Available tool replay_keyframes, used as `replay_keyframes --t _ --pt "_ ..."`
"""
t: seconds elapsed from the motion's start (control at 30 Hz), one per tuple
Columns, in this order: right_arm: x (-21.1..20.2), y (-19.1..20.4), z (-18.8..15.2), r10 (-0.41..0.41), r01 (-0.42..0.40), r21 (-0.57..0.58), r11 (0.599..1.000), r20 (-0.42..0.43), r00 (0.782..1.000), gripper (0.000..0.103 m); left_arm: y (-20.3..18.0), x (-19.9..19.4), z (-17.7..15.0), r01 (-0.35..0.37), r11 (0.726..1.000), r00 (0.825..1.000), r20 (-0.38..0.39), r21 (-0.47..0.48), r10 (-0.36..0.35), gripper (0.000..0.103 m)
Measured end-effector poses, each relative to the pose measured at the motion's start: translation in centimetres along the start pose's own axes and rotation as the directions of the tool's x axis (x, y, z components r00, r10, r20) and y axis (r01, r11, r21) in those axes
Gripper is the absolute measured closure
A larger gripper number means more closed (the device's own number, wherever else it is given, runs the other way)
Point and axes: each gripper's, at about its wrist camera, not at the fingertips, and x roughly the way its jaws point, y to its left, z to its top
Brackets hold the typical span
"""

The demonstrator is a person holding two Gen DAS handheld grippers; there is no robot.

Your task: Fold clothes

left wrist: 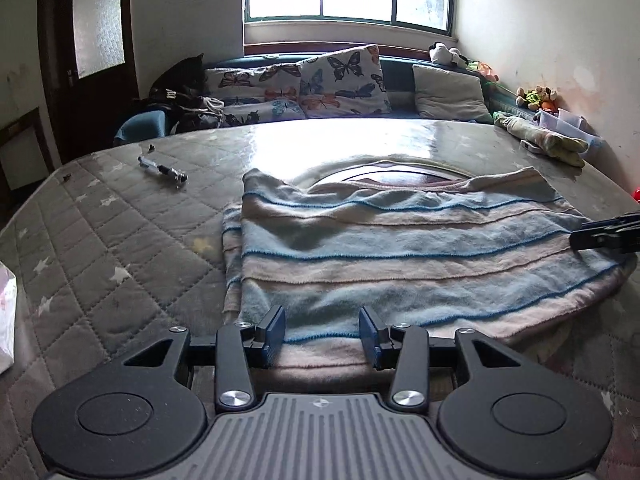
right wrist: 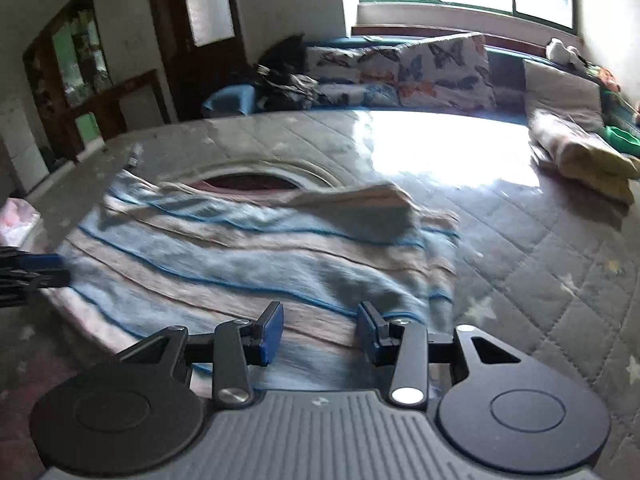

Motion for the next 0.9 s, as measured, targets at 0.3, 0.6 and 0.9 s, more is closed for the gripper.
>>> replay_keyframes --t 0.3,0.6,0.9 --pt "-0.4 -1.0 1.5 -0.014 0.014 0.020 1.000 0.008 1.000 0.065 0.4 1.8 3.6 0.003 0.999 1.000 0.006 -0.041 -0.003 0.058" --pt "4.4 -0.9 6.1 0.011 -0.012 0.065 0.998 0.015 1.000 0.065 1.6 7.3 7.3 -0.014 0.999 0.999 -0.037 -0.029 0.013 0.058" --pt "6.9 -3.5 7.6 -0.015 0.015 0.142 0.990 -0.003 1.000 0.066 2.9 8.4 8.0 -0.060 0.998 0.998 -0.021 -0.023 0.060 0.058"
